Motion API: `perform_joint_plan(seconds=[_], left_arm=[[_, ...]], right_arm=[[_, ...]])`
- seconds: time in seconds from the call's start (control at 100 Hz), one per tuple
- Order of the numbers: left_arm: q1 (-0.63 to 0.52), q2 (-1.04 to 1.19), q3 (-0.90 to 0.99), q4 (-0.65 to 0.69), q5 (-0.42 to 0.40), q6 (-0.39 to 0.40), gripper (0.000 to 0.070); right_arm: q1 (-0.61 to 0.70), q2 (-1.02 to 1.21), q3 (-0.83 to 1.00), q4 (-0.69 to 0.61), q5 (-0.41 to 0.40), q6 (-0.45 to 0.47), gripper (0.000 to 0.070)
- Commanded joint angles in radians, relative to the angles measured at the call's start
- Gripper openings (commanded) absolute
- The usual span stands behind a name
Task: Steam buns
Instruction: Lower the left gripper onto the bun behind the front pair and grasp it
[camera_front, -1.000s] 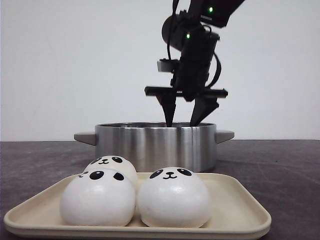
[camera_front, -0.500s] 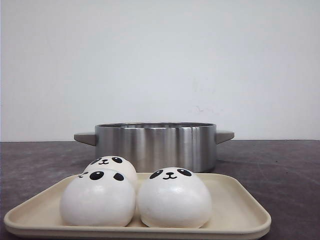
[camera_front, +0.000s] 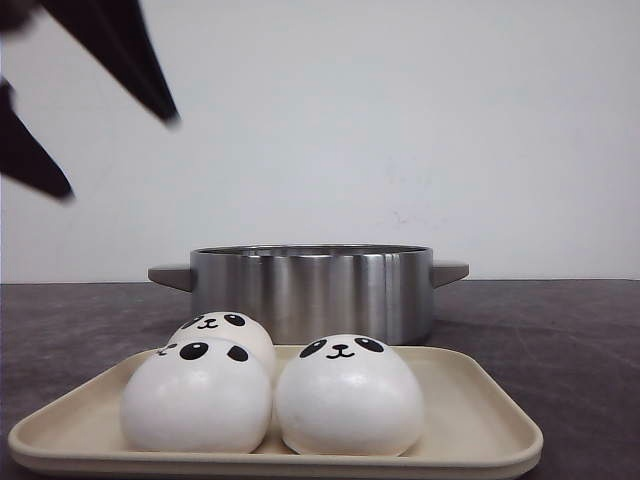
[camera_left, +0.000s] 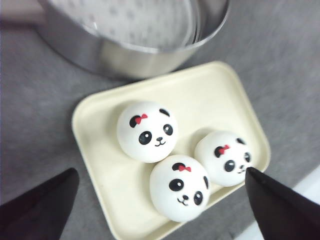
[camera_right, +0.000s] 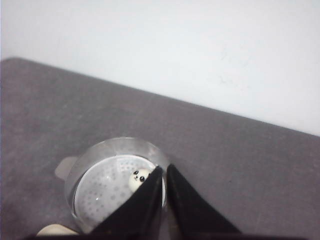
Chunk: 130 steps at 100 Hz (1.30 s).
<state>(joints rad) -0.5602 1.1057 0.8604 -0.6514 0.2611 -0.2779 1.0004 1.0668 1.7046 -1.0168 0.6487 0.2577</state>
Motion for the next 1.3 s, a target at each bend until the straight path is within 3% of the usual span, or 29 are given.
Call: perform_joint_plan(seconds=[0.0,0.29,0.5,0.71,0.78,0.92,0.97,1.11,1.2,1.29], left_arm=[[-0.016,0.071,0.010,0.020,0.001,-0.004,0.0692],[-0.079,0.290,0.023,0.143,-0.007,-0.068,0.0691],[-0.131,0.390,0.065,0.171,-0.109,-0.079,0.0689],[-0.136,0.471,0.083,0.161,-0.113,-0.083,0.0658],[-0.135,0.481,0.083,0.139,-0.113,-0.083,0.0560],[-0.135,0.481,0.083,0.134,-0.115,-0.082,0.0268],[-0.134,0.481,0.083,0.142,-0.115,-0.082,0.0228],[-0.134,0.481,0.083,0.153,-0.115,-0.082,0.0212],[-0.134,0.481,0.083,0.148,-0.115,-0.078,0.0000],[-0.134,0.478,0.083,0.146,-0.114,-0.071,0.0001]], right_arm=[[0.011,0.000,0.016,0.005,0.007,-0.009,0.0007],[0.011,-0.022,0.016,-0.042,0.006,-0.009,0.0007],[0.011,-0.022,0.016,-0.048,0.006,-0.008,0.0007],[0.011,-0.022,0.016,-0.053,0.005,-0.006,0.0007],[0.011,-0.023,0.016,-0.061,0.005,-0.002,0.0007],[0.011,-0.023,0.016,-0.077,0.005,0.006,0.0007],[0.011,-0.023,0.016,-0.082,0.005,0.013,0.0007],[0.011,-0.023,0.016,-0.085,0.005,0.023,0.0007],[0.011,-0.023,0.016,-0.085,0.005,0.023,0.0007],[0.011,-0.023,0.016,-0.085,0.005,0.023,0.0007]])
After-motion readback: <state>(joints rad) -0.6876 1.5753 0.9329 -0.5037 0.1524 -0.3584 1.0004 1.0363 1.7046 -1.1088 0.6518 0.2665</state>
